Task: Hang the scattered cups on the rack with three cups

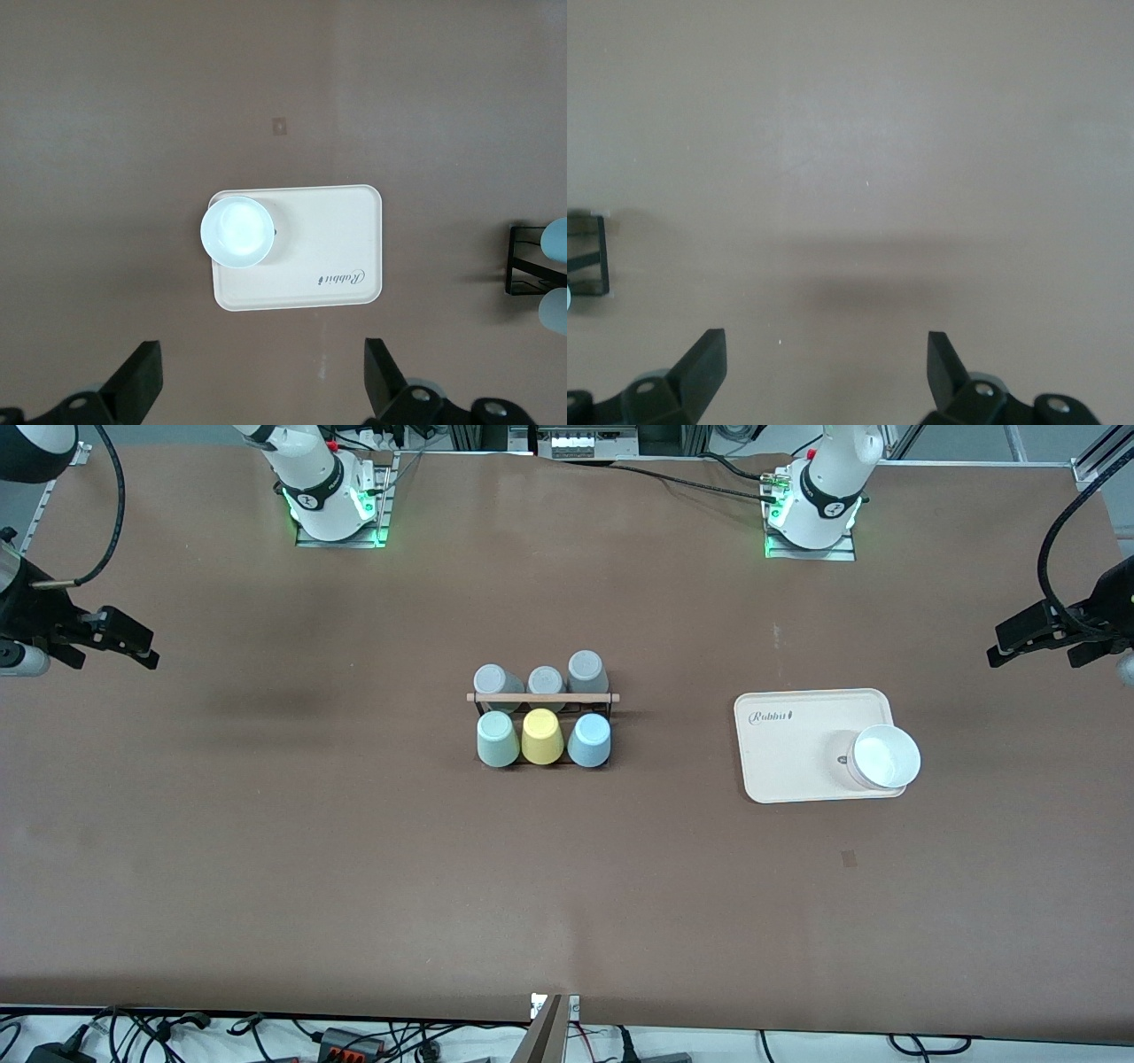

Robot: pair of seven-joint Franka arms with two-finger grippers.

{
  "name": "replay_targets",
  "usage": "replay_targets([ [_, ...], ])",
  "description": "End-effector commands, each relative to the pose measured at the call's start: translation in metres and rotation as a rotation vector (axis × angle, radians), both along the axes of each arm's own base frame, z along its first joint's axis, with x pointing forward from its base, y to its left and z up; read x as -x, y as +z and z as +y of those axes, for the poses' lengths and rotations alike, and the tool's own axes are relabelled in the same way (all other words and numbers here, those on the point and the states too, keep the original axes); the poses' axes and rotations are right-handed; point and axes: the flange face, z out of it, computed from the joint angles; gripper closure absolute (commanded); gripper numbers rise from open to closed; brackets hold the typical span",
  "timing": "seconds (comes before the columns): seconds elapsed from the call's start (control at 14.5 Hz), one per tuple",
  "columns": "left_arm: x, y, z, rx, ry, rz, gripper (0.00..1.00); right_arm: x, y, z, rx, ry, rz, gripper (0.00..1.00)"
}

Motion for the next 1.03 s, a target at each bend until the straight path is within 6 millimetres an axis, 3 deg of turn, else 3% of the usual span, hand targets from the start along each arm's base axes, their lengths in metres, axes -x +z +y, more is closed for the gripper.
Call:
replay_targets([
  [0.0,0.0,0.007,0.007,-0.027,-0.06,-0.002,0.0,0.009,0.0,-0.004,0.004,0.018,0.022,0.0],
  [0.97,-0.001,0.007,0.008,-0.015,-0.035,-0.009,0.0,0.014,0.007,0.002,0.009,0.03,0.025,0.0],
])
